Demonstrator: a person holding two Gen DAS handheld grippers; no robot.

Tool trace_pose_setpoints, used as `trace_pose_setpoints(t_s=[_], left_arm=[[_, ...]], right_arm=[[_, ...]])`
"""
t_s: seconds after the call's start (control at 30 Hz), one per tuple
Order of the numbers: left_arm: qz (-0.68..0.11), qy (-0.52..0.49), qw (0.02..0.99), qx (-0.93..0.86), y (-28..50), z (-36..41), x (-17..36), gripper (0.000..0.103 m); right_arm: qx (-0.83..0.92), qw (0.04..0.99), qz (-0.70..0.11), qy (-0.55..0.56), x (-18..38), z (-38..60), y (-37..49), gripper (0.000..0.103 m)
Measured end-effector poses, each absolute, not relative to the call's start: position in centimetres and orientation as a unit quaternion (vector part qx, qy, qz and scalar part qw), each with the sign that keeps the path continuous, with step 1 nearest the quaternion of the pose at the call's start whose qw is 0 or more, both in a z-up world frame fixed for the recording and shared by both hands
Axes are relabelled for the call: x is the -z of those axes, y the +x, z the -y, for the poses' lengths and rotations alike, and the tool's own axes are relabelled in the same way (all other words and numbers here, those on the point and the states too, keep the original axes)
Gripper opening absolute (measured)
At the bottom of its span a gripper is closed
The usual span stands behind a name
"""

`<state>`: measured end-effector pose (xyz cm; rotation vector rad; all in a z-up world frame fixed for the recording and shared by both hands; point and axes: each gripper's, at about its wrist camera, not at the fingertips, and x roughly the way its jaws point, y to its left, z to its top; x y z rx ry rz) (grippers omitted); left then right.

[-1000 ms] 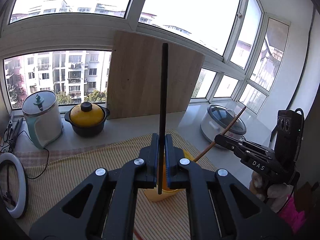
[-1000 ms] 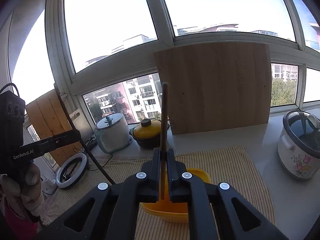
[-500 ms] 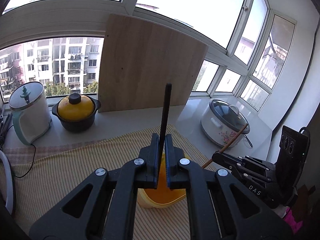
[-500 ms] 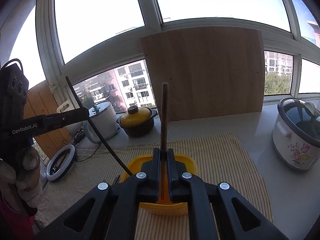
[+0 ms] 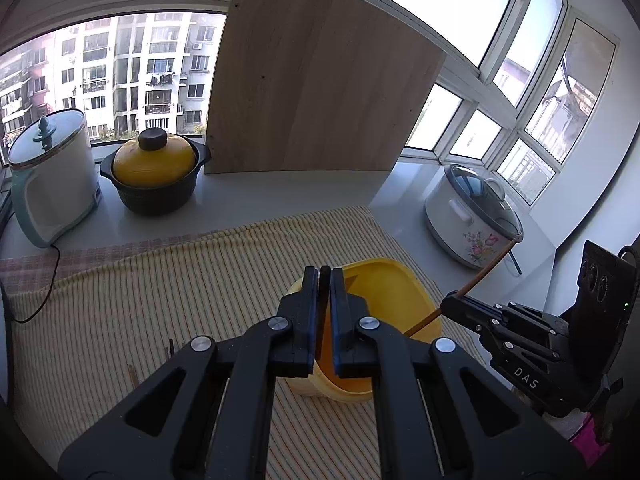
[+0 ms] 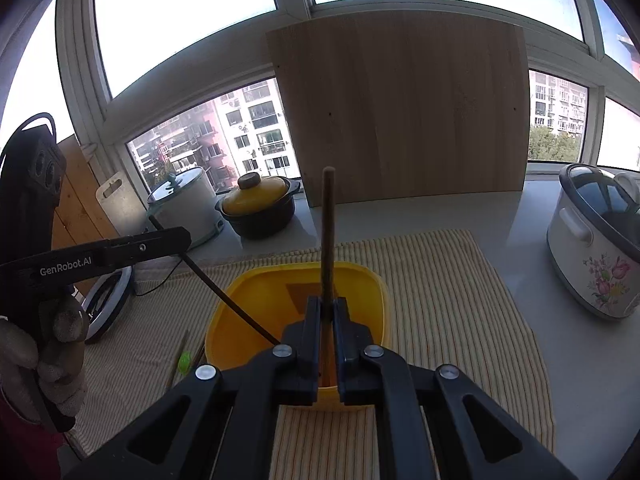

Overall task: Organize utensils
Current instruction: 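Lower both chopsticks into the yellow container and open both tools, then withdraw both tools from the container back toward the chopstick pile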

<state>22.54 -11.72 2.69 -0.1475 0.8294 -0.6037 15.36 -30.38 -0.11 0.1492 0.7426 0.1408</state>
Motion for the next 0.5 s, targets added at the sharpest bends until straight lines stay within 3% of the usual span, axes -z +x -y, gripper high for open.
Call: trace_pose_setpoints(t_s=[0.03,0.1,0.17,0.23,0.5], left_arm=[[-0.399,-0.073,0.867,0.289,22.5,11.5,-2.5,0.003],[-0.403,-0.078,0.864,0.291,22.6,11.2,-2.4,0.004],[-0.404,-0.079,0.864,0.289,22.5,10.9,-2.3,0.012],[-0.402,-0.08,0.865,0.289,22.3,10.6,-2.5,0.024],[-0.375,-0.061,0.882,0.279,20.8,9.5,-3.8,0.025]], right_arm=[[-0.065,0.927,-0.363,0.069,0.3,30.3,15.3,0.007],[-0.059,0.929,-0.36,0.064,0.4,30.2,15.1,0.036],[-0.054,0.932,-0.354,0.065,0.3,30.3,14.8,0.045],[-0.05,0.933,-0.349,0.065,0.1,30.3,14.5,0.048],[-0.028,0.946,-0.32,0.048,-1.4,30.0,13.2,0.074]])
